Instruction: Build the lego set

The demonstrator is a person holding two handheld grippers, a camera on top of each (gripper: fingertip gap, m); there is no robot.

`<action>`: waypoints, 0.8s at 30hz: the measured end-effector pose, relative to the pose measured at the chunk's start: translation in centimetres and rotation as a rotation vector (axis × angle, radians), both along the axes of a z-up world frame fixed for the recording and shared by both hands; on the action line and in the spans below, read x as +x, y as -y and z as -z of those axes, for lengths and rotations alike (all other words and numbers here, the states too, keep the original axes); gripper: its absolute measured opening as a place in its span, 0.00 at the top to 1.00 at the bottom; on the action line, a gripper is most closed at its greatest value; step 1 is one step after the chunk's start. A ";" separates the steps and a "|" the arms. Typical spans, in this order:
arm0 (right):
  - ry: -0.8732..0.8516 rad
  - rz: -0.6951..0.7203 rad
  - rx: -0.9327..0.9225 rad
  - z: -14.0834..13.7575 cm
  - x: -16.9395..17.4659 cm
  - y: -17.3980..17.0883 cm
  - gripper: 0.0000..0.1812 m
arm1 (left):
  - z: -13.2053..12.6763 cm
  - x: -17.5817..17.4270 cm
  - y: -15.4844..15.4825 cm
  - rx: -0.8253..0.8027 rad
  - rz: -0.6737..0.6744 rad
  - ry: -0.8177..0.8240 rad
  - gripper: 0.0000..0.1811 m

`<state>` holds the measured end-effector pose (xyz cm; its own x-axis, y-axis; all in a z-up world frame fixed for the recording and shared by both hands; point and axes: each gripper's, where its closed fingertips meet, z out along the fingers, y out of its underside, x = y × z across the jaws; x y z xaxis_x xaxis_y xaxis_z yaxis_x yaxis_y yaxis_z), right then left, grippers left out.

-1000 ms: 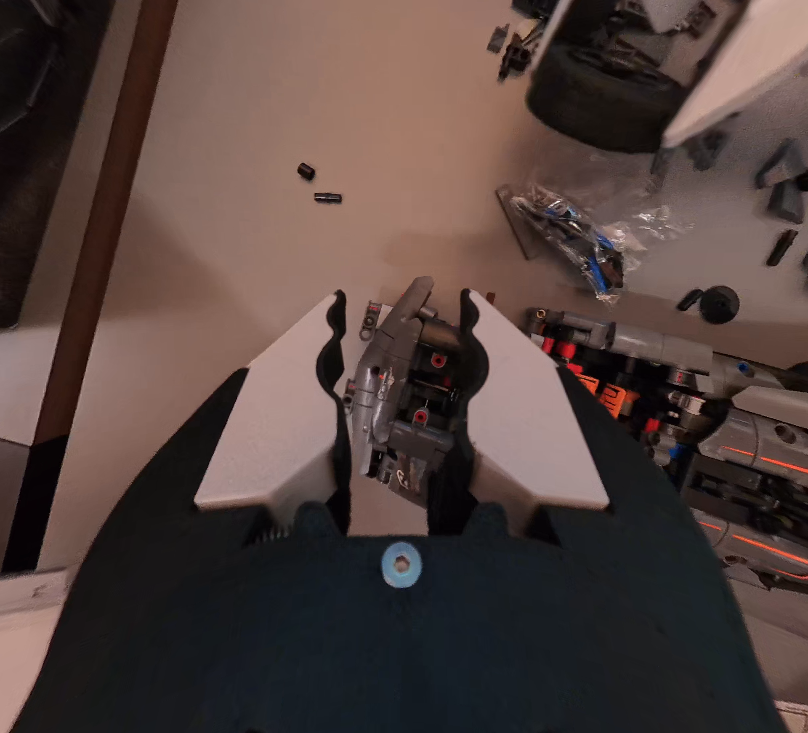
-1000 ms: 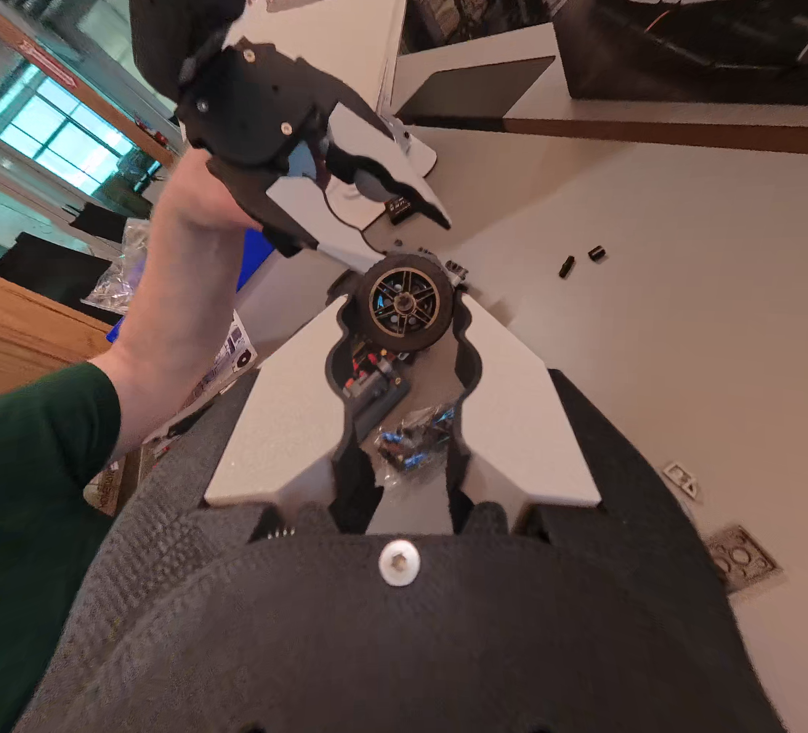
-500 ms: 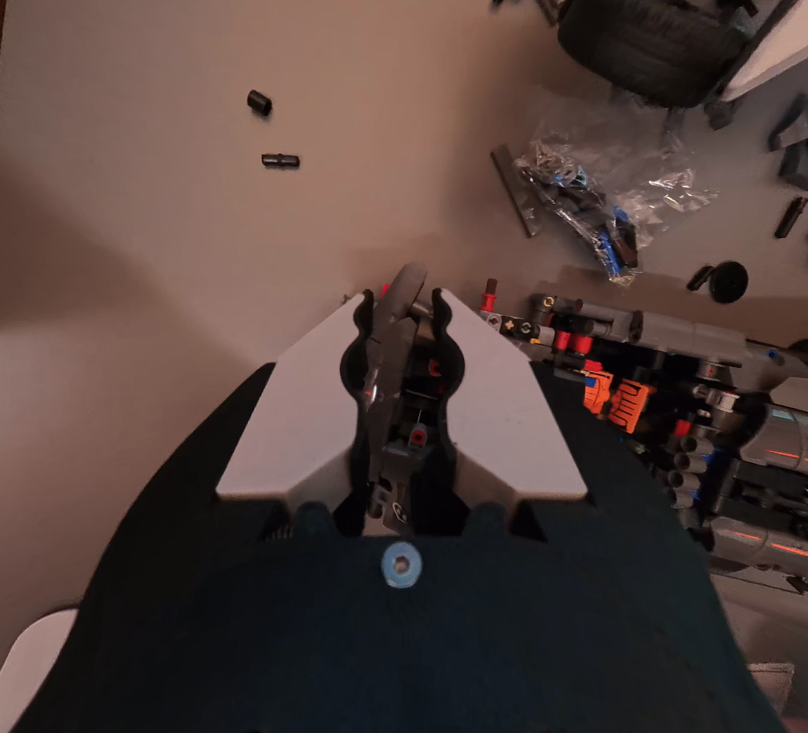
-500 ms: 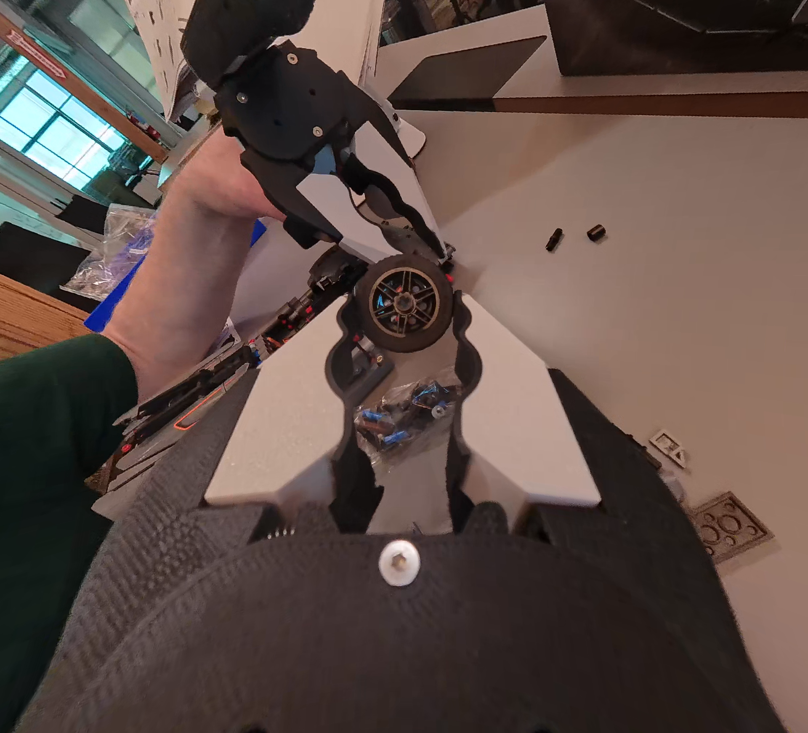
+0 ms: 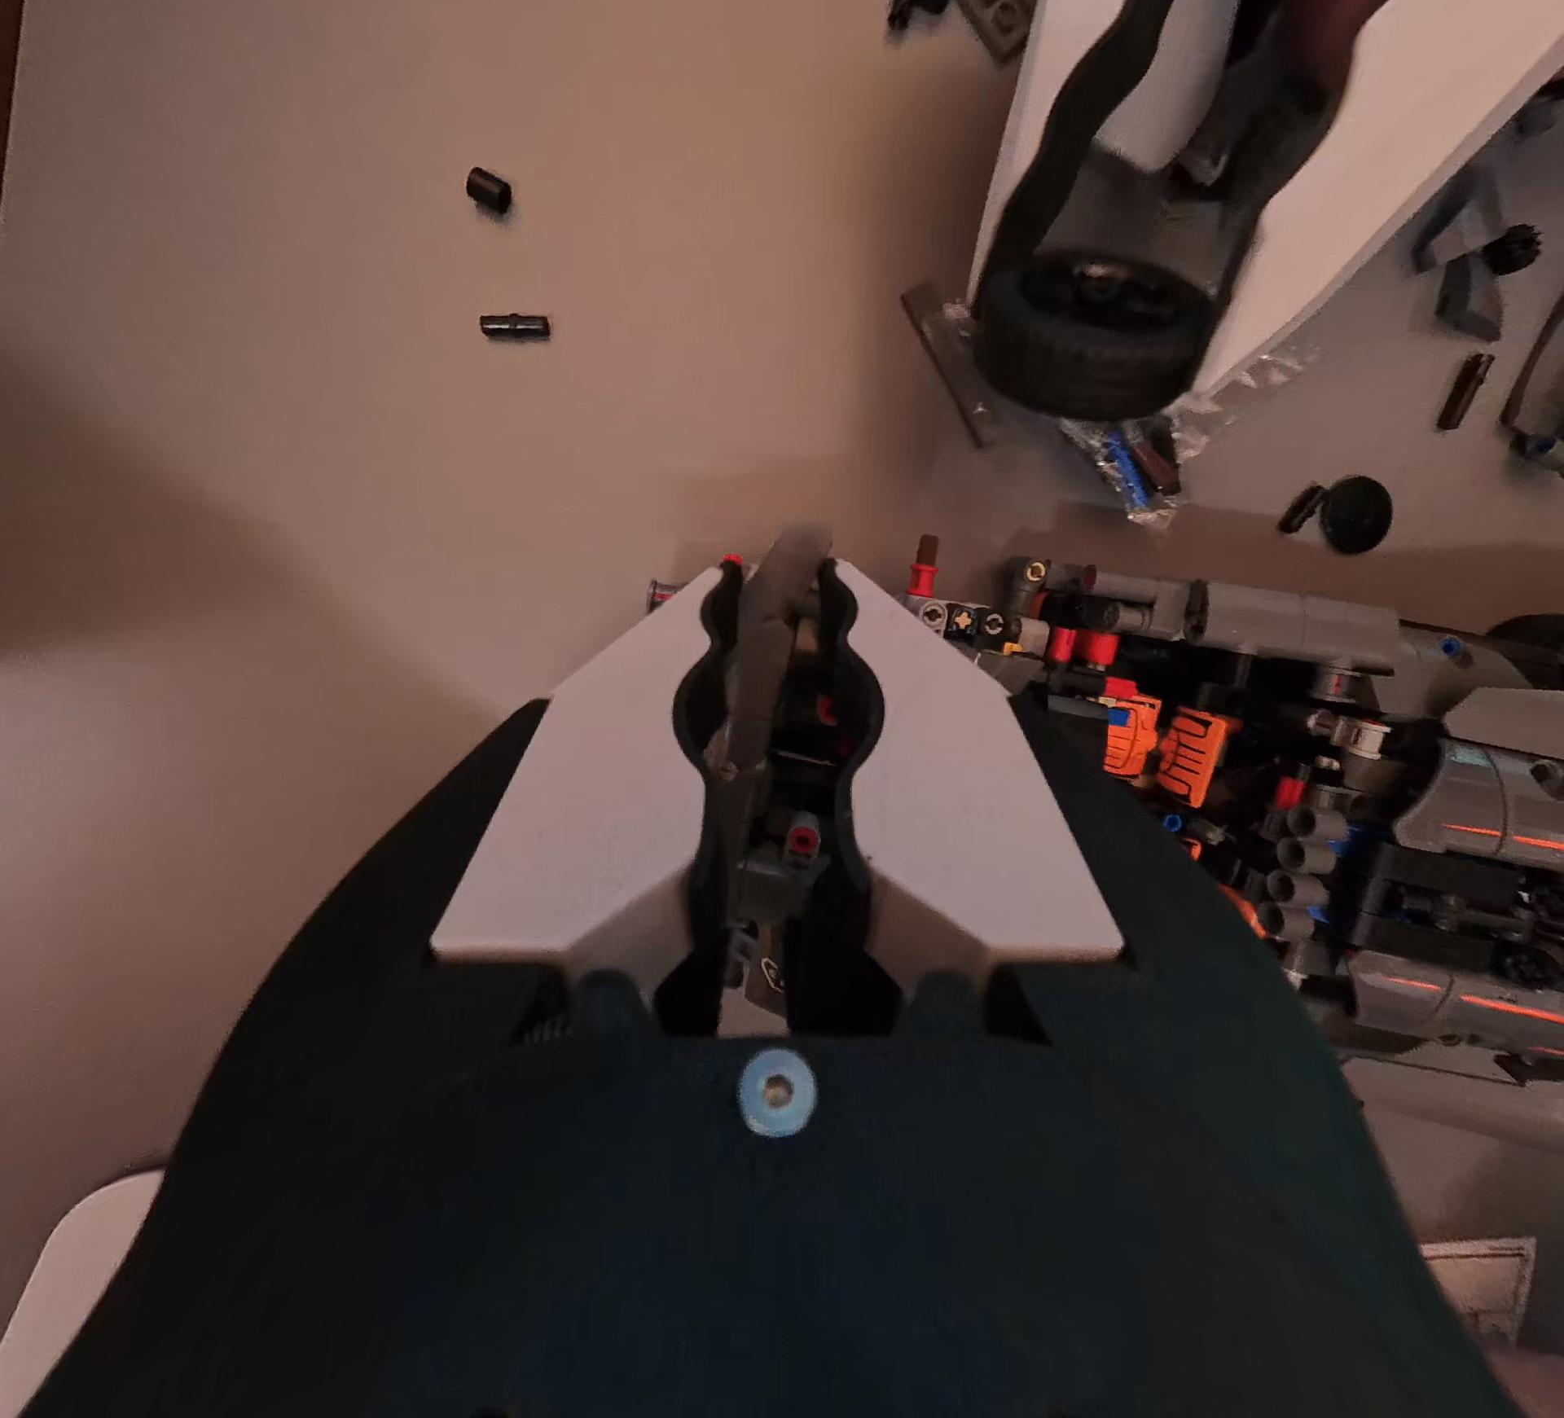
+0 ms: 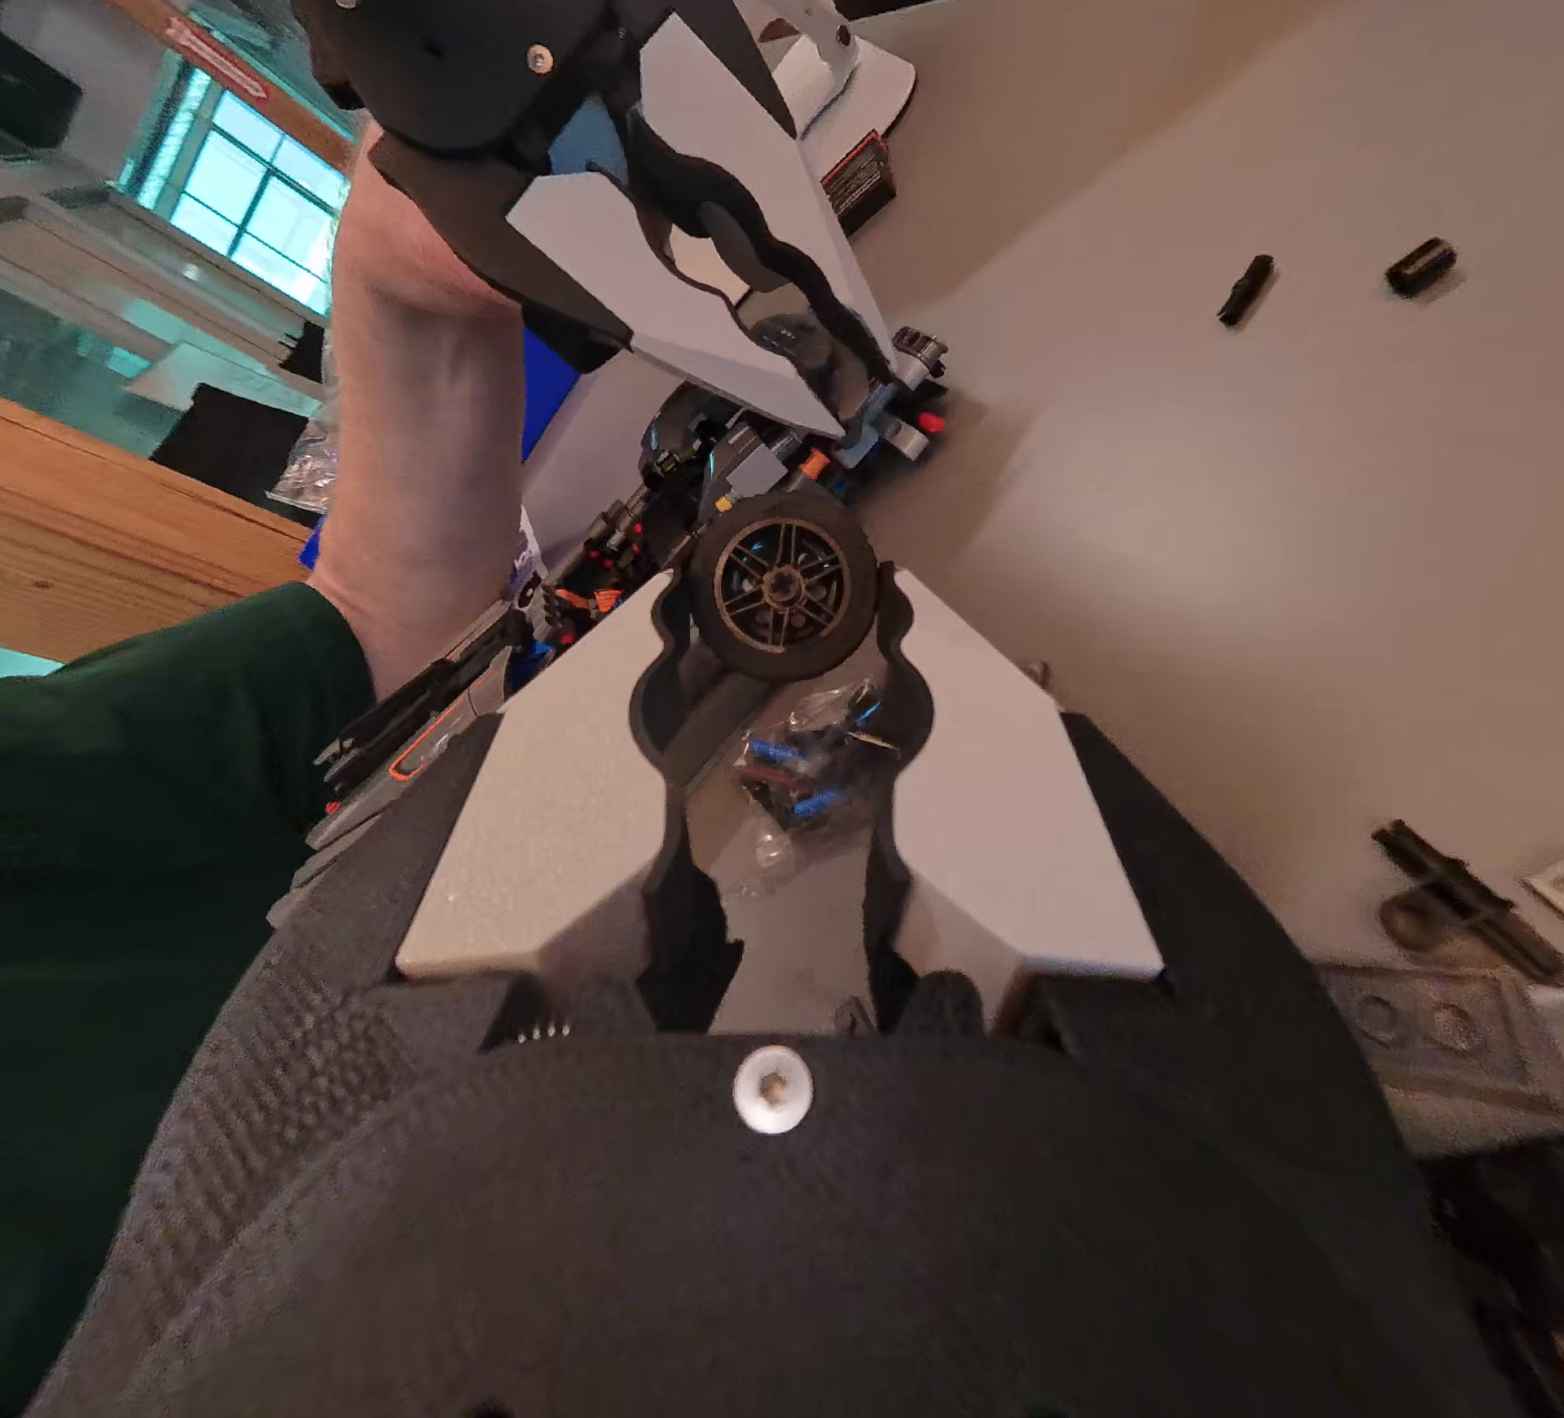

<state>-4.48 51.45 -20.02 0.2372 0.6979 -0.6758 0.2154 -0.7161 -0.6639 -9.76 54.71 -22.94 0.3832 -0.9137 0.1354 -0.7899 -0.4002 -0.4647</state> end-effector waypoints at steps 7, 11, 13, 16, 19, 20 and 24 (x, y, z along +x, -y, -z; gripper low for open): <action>0.053 -0.022 -0.007 1.4 -1.0 0.2 0.76 | 0.5 -0.2 0.3 -0.009 0.009 -0.025 0.89; 0.007 0.000 0.060 -0.3 -1.4 -0.3 0.76 | -0.4 -0.3 -0.3 0.007 -0.017 0.025 0.83; -0.116 0.007 0.019 -2.4 -1.2 -0.6 0.77 | -1.7 -0.2 -0.6 0.057 -0.019 0.052 0.78; -0.380 0.010 -0.062 -6.2 -0.4 -0.9 0.76 | -5.8 1.8 0.1 0.214 0.073 0.173 0.73; -0.560 0.015 -0.082 -8.9 0.8 -1.0 0.76 | -9.8 4.9 1.4 0.448 0.183 0.300 0.68; -0.608 0.020 -0.090 -9.6 1.2 -1.0 0.76 | -11.0 5.9 1.7 0.534 0.198 0.341 0.68; -0.716 0.027 -0.111 -11.2 2.3 -0.9 0.77 | -12.4 8.2 2.1 0.742 0.205 0.361 0.71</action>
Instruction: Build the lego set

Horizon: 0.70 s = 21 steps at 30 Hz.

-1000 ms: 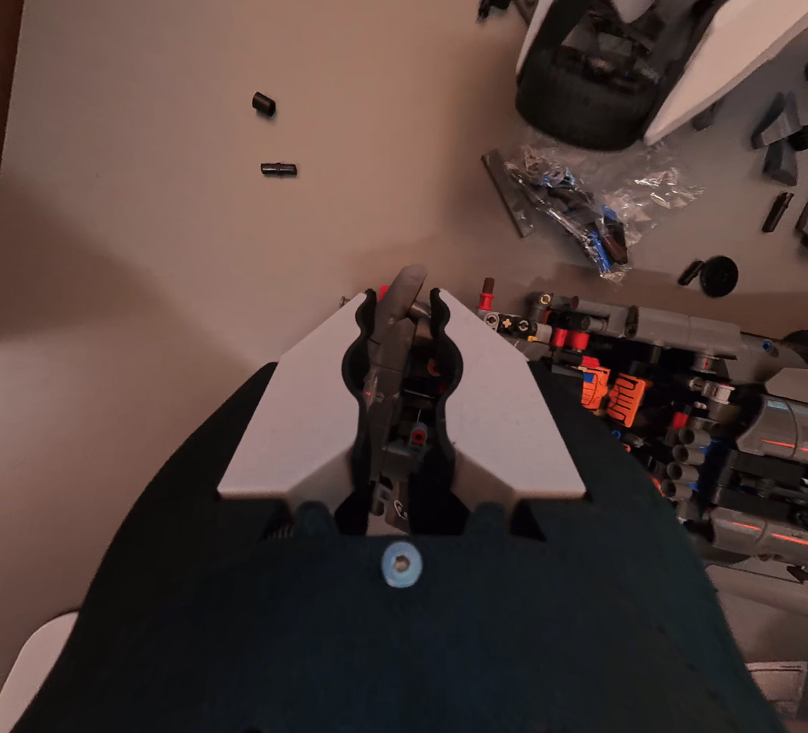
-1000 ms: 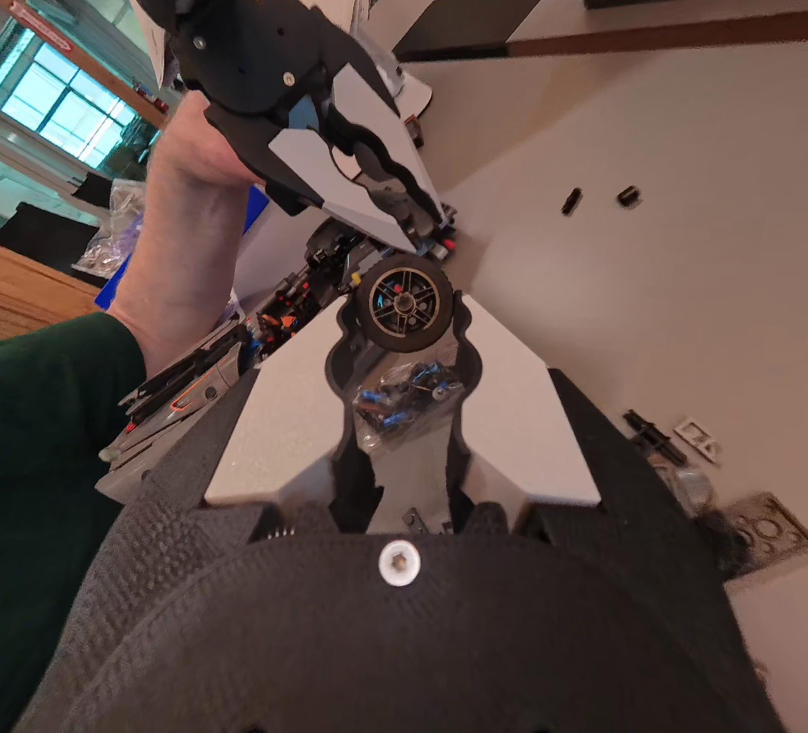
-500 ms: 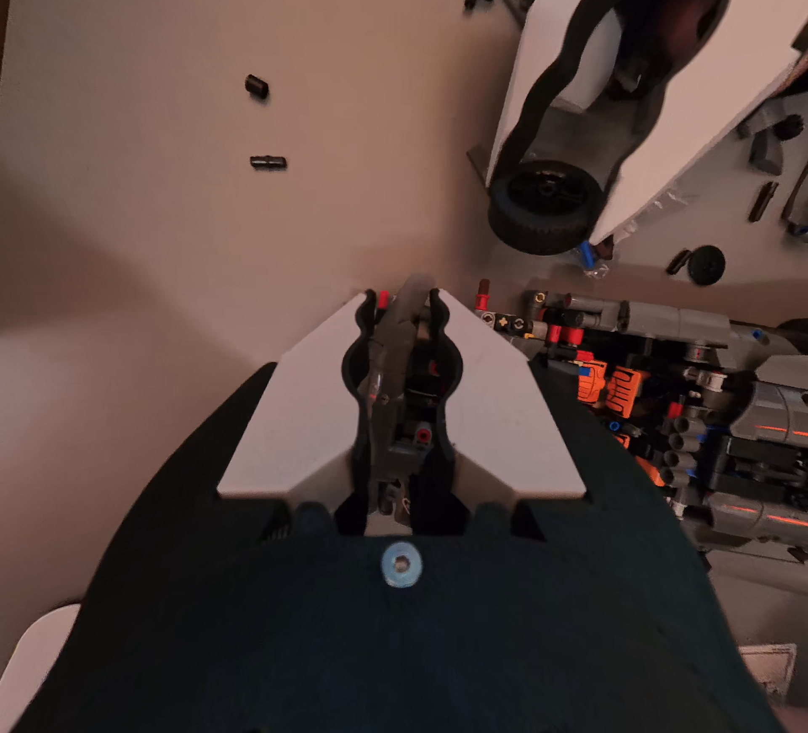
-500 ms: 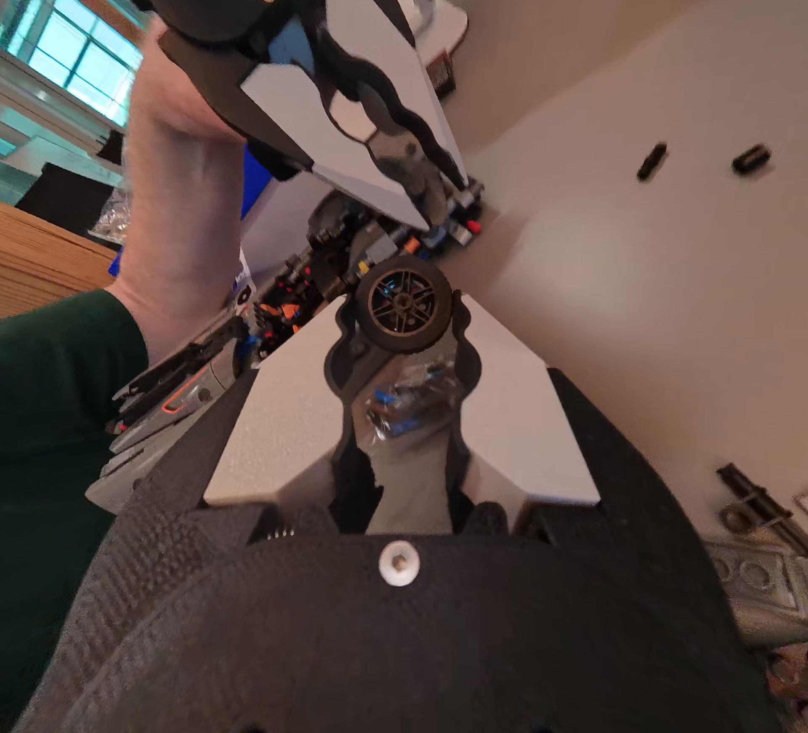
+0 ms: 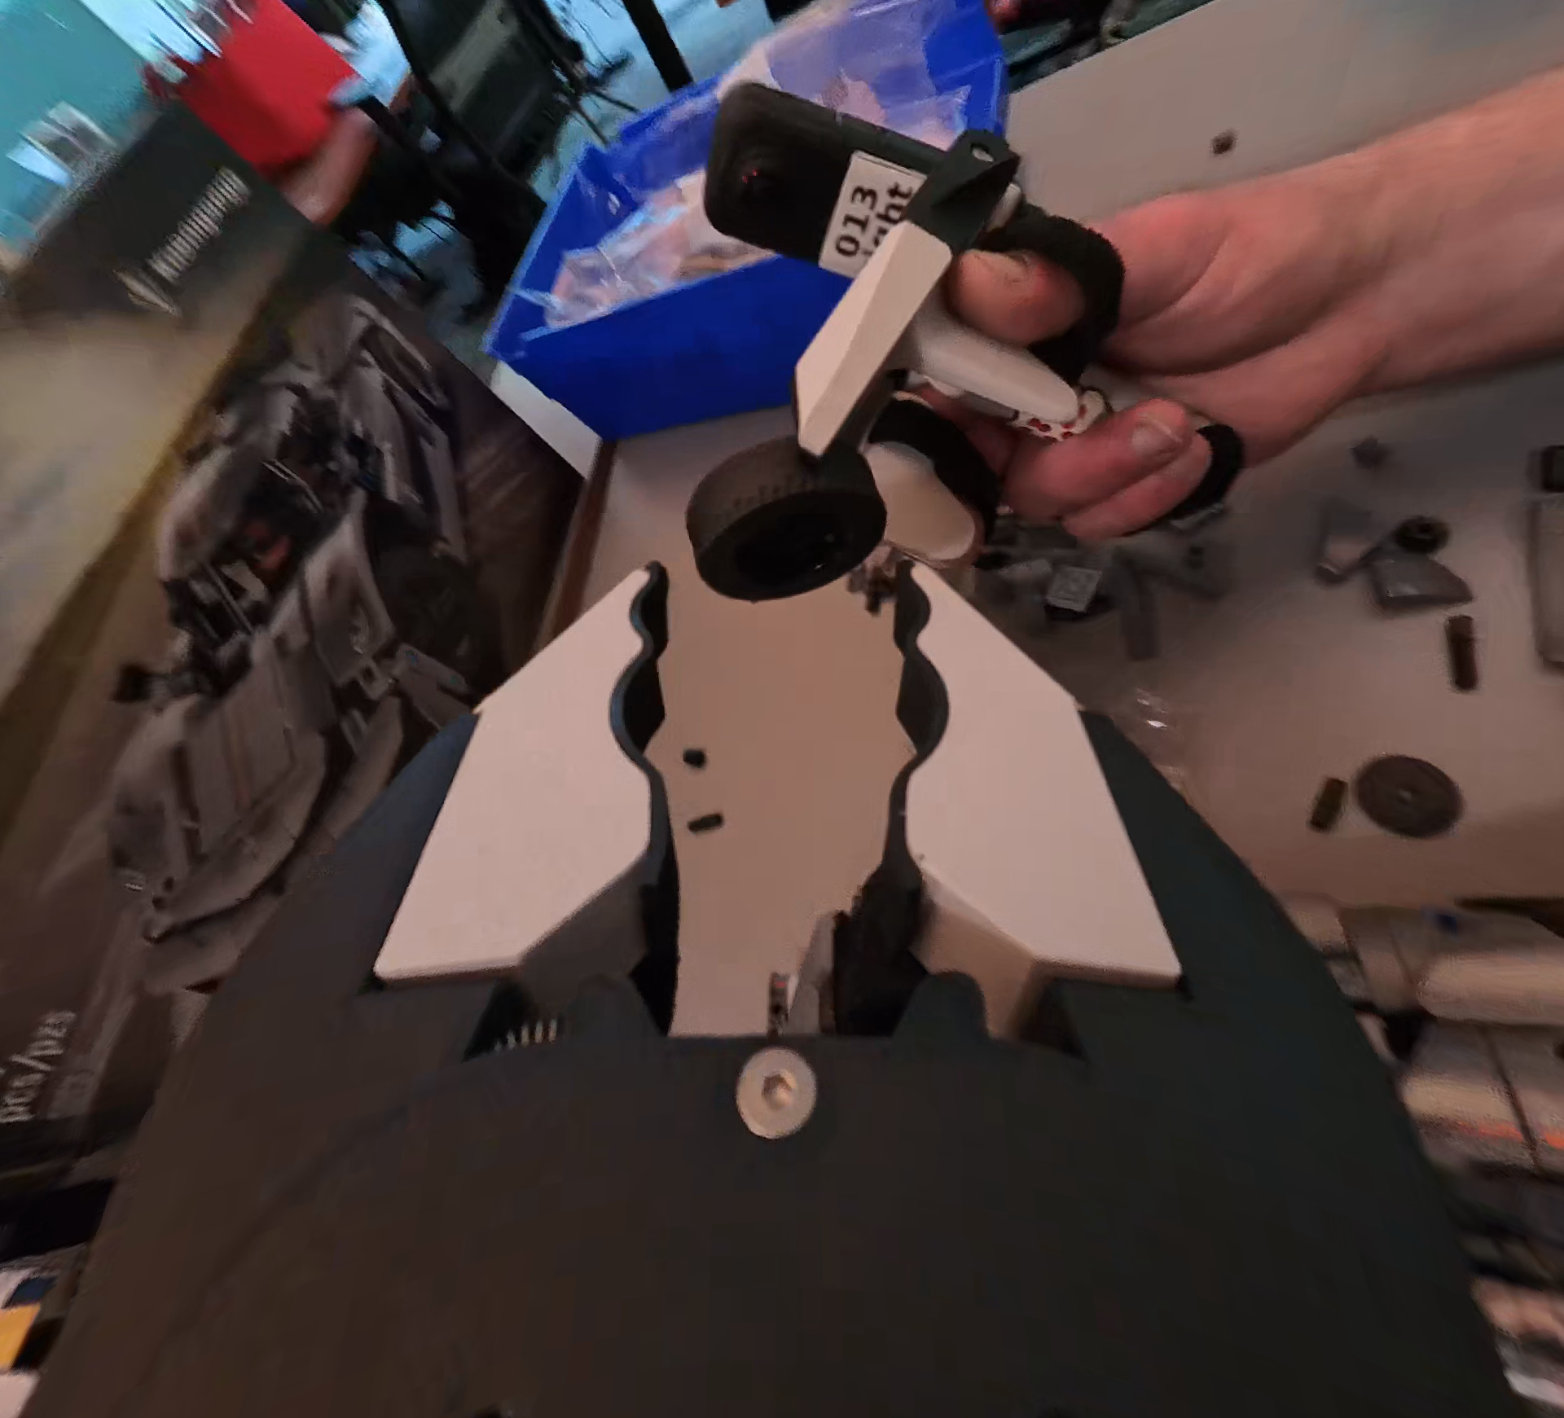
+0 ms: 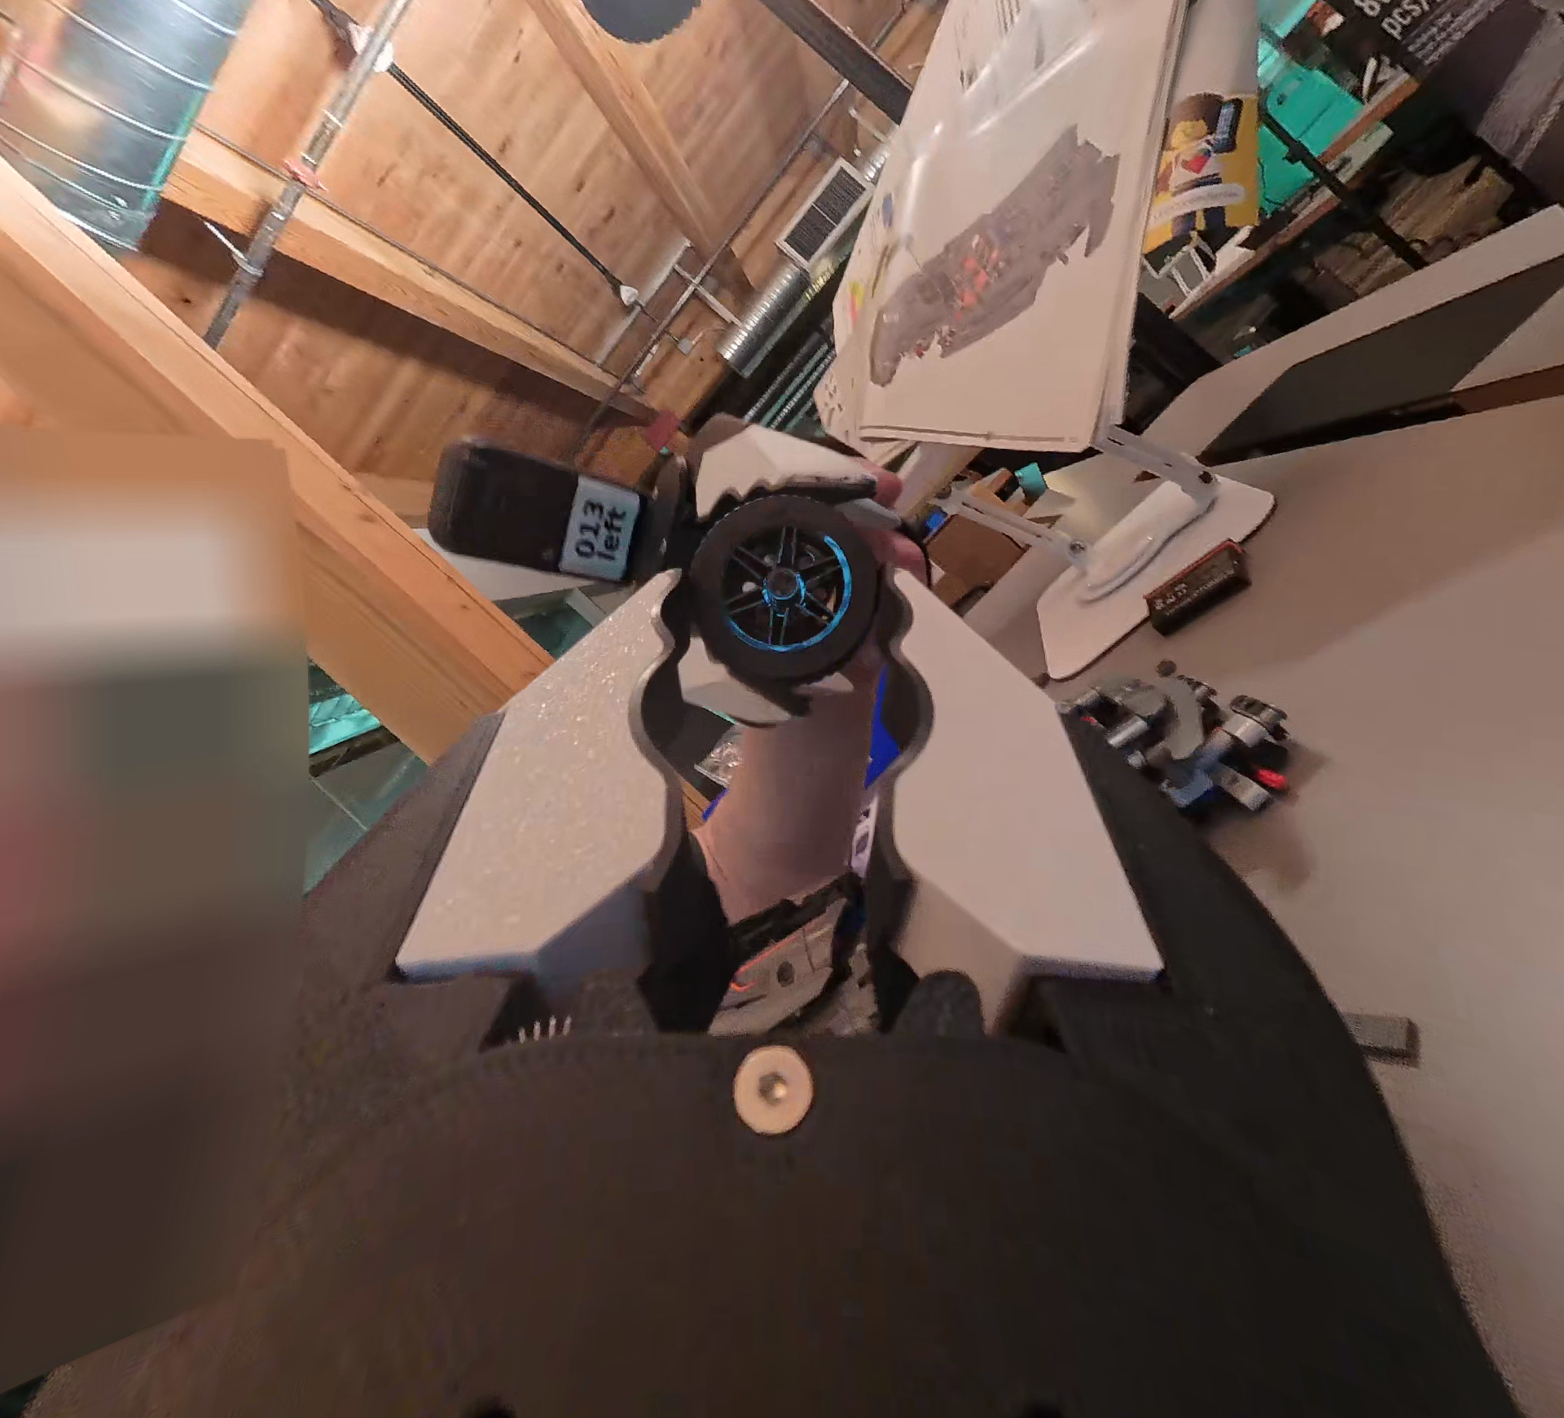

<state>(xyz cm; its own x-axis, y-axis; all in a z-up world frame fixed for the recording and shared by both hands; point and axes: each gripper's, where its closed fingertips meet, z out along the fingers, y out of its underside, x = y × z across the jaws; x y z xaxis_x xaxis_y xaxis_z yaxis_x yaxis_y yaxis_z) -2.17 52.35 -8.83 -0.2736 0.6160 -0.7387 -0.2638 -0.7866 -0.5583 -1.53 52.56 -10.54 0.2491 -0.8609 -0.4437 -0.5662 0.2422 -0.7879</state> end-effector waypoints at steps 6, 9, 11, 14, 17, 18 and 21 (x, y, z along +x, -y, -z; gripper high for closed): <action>-0.068 -0.048 -0.033 -0.8 -0.1 0.7 0.77 | -1.0 1.3 0.1 0.184 -0.059 0.039 0.75; -0.043 -0.036 -0.030 -0.5 0.0 0.6 0.76 | -0.8 1.2 0.0 0.226 -0.091 -0.009 0.75; 0.039 0.055 0.034 -0.2 0.3 -0.1 0.73 | -0.8 0.9 -0.3 0.245 -0.120 -0.052 0.75; 0.211 0.154 0.213 -0.5 0.7 0.0 0.74 | -0.1 0.4 -0.7 0.230 -0.164 -0.147 0.75; 0.437 0.234 0.398 -0.2 0.5 0.5 0.80 | 0.7 0.2 -0.6 0.239 -0.162 -0.223 0.75; 0.502 0.263 0.432 0.2 0.4 0.3 0.84 | 0.7 0.3 -0.6 0.249 -0.164 -0.231 0.75; 0.548 0.258 0.458 0.5 0.0 0.7 0.90 | 1.1 0.2 -0.7 0.241 -0.163 -0.244 0.75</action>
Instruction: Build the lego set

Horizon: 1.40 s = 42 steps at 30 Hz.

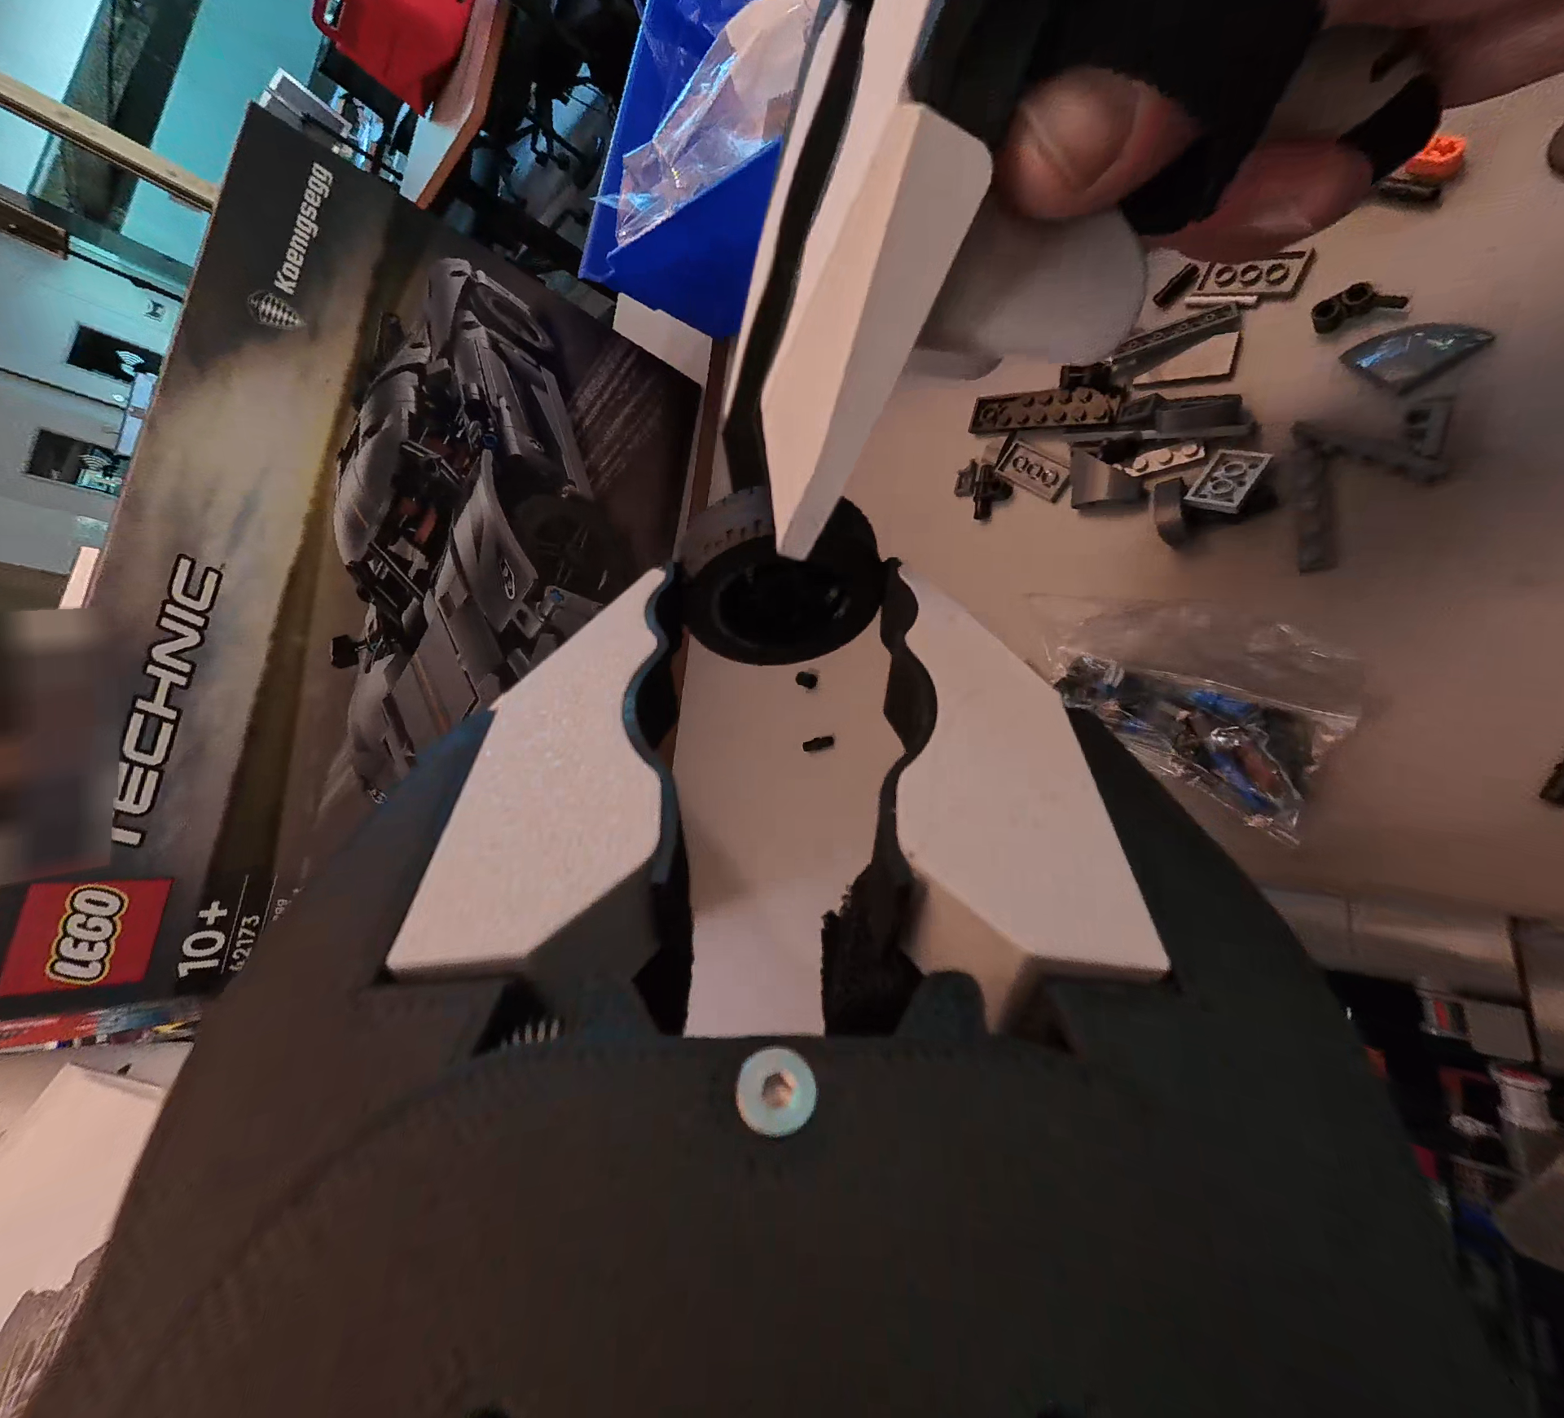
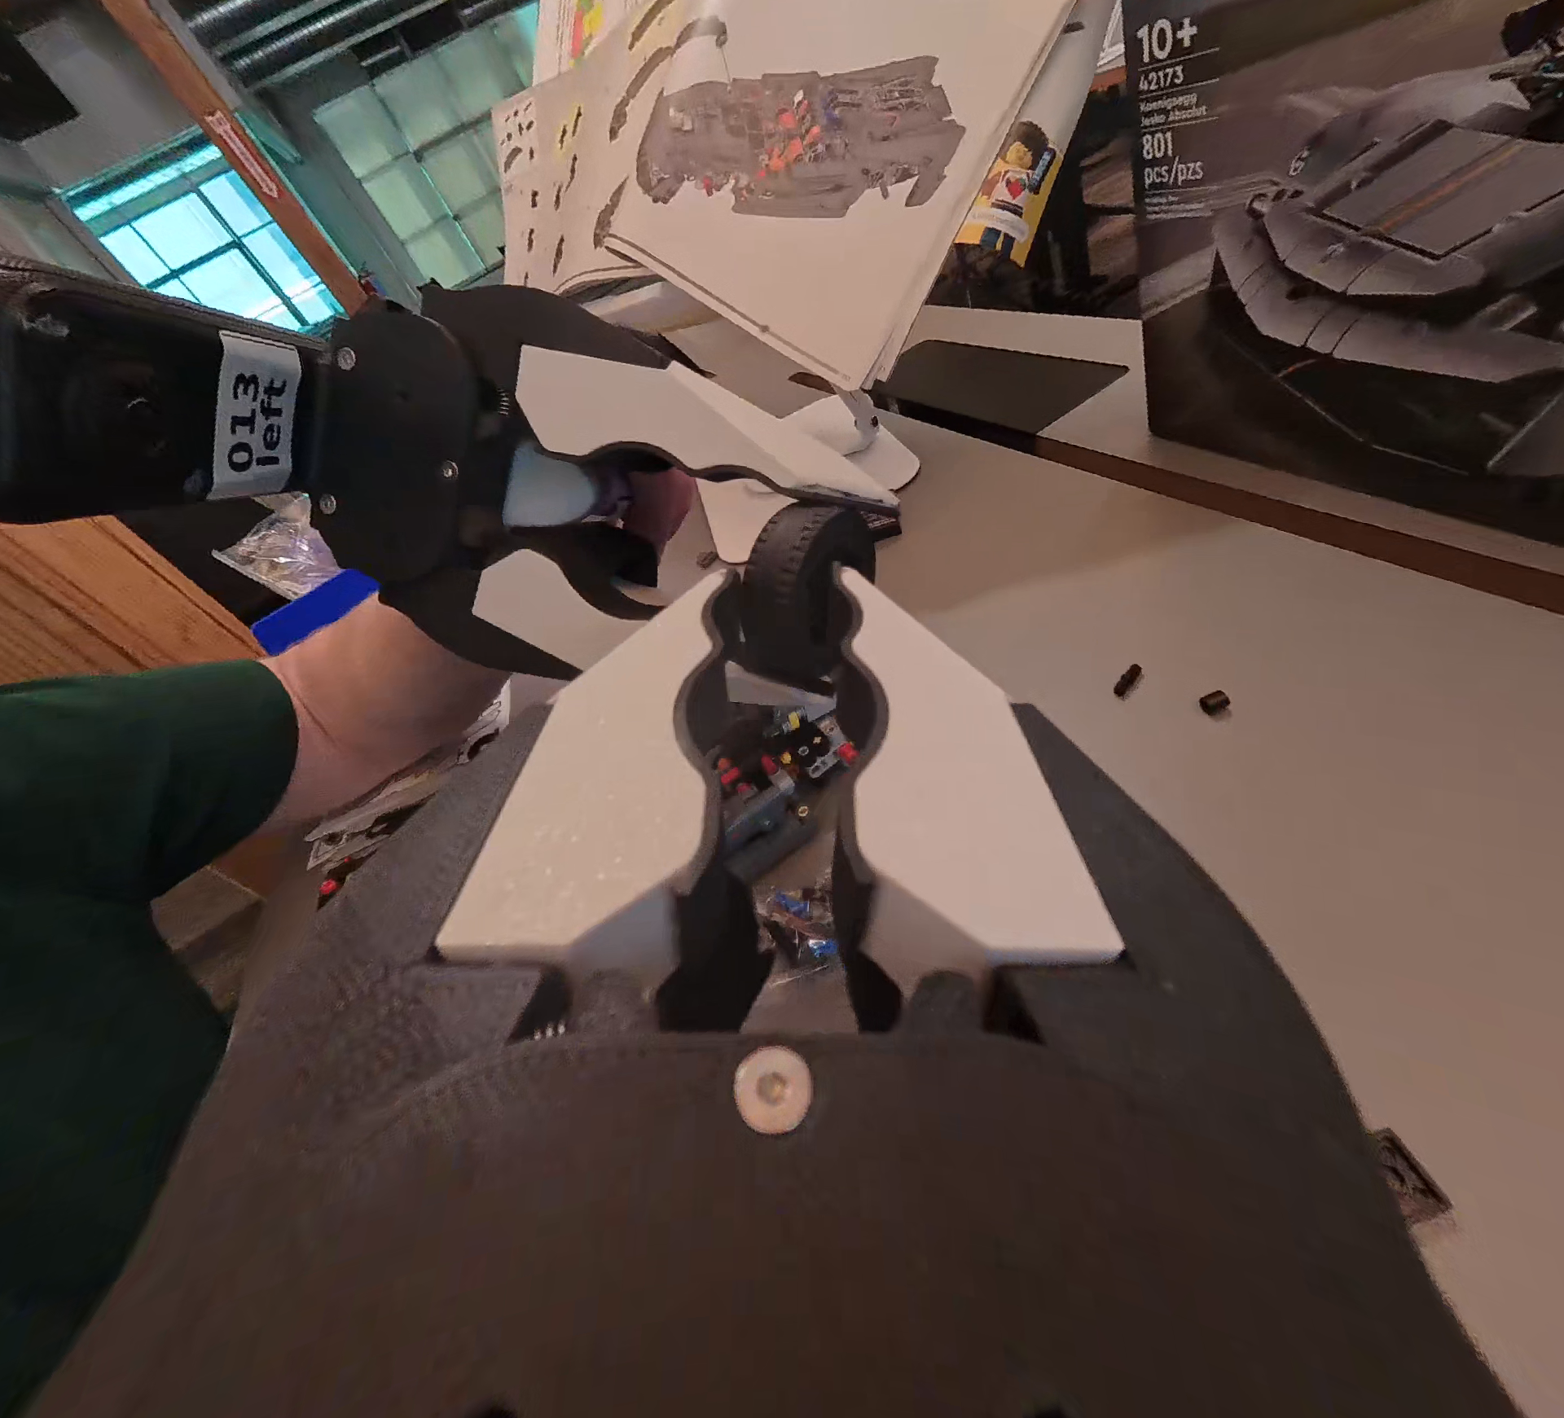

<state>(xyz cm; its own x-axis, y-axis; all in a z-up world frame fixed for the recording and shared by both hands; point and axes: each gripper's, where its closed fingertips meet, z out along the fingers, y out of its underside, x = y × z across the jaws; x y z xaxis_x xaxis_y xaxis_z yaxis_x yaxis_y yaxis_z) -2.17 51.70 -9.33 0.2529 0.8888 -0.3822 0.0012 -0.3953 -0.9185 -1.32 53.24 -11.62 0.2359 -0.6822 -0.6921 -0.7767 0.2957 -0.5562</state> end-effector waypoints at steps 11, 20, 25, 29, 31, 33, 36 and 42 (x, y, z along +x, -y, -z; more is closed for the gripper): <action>-0.085 -0.098 -0.080 -0.6 0.2 0.4 0.79 | -0.3 0.5 1.9 -0.171 0.164 0.123 0.75; -0.295 -0.434 -0.312 -1.1 -0.5 3.3 0.76 | -2.2 1.3 4.0 -0.209 0.327 0.261 0.75; -0.244 -0.397 -0.248 -0.7 -0.6 3.0 0.76 | -1.8 1.0 4.0 -0.236 0.323 0.240 0.74; -0.182 -0.297 -0.257 1.1 -0.3 1.2 0.76 | 0.6 -1.6 2.0 -0.422 0.187 0.146 0.66; -0.149 -0.275 -0.262 2.2 -0.3 0.7 0.76 | 3.3 -3.7 0.3 -0.512 0.067 0.061 0.66; -0.121 -0.260 -0.276 3.2 -0.3 0.3 0.76 | 6.1 -4.9 0.1 -0.667 0.006 0.001 0.67; -0.099 -0.254 -0.290 4.2 -0.5 0.2 0.76 | 9.4 -6.4 -0.8 -0.750 -0.088 -0.088 0.70; -0.015 -0.243 -0.284 6.1 -1.2 0.4 0.76 | 13.0 -8.1 -1.2 -0.841 -0.184 -0.196 0.83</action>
